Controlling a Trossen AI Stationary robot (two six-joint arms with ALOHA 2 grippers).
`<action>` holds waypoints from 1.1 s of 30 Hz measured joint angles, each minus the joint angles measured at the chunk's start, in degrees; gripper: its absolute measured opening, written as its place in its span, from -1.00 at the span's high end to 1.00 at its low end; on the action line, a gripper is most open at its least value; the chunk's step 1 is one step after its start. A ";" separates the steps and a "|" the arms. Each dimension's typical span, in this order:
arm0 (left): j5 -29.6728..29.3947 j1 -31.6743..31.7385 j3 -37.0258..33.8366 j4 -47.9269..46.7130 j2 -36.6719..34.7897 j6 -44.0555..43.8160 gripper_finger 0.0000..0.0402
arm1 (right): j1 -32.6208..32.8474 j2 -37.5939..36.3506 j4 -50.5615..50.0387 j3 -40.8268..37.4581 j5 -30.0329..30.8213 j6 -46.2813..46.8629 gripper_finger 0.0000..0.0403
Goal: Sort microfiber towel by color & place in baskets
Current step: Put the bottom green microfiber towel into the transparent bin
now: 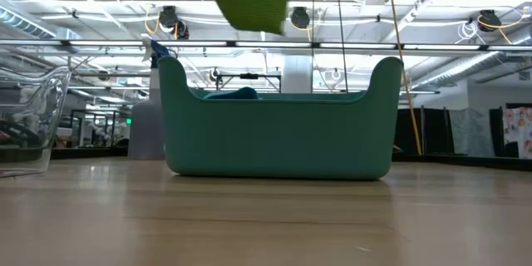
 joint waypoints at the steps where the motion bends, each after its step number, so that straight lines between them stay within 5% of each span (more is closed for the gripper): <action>1: 0.13 0.08 0.00 0.58 0.33 0.46 -0.77 | -0.52 0.00 1.93 0.00 -1.09 -1.70 0.97; 7: -0.01 0.26 0.00 3.37 1.57 3.61 -0.77 | -2.76 -0.09 8.88 0.00 -2.98 -8.38 0.97; 19: -4.85 -1.98 0.04 8.72 1.33 8.59 -0.77 | -5.19 -0.09 11.28 0.00 -3.01 -3.33 0.97; 27: -8.30 -9.39 0.04 8.03 -0.70 17.54 -0.77 | -4.88 -0.11 10.20 0.00 -11.21 -2.91 0.97; 33: -12.41 -7.88 0.04 5.21 -0.25 17.71 -0.77 | -5.40 -0.11 12.95 0.00 -14.25 -3.33 0.97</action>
